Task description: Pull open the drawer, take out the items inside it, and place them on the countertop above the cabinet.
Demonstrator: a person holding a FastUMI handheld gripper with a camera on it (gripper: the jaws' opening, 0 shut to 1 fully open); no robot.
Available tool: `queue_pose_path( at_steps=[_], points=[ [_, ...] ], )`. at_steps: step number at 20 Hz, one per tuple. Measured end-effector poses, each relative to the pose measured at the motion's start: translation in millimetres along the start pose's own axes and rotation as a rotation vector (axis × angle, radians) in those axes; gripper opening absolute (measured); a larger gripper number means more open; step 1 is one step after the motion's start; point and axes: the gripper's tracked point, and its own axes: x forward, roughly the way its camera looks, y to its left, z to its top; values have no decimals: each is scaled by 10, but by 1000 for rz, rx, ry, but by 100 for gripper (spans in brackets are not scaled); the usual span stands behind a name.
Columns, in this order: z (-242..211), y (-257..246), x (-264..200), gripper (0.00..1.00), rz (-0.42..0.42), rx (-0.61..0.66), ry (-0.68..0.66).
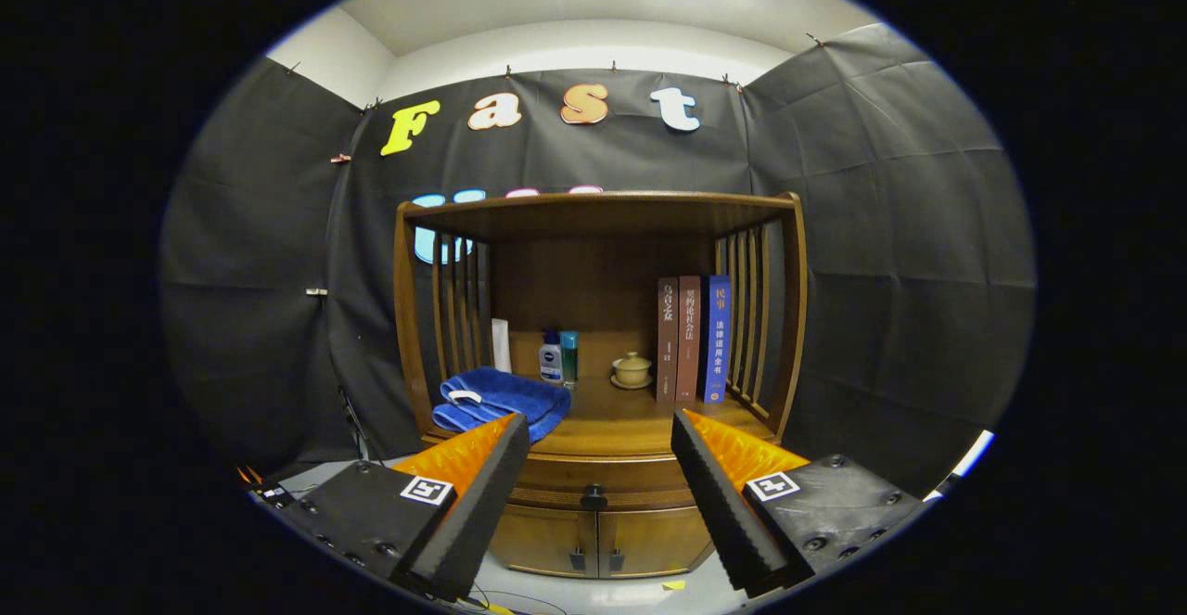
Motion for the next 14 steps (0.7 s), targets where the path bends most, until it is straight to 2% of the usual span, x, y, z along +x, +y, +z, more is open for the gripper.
queue_pose_path(
  at_steps=[14],
  points=[
    [-1304,48,996,100,3,42,274]
  ],
)
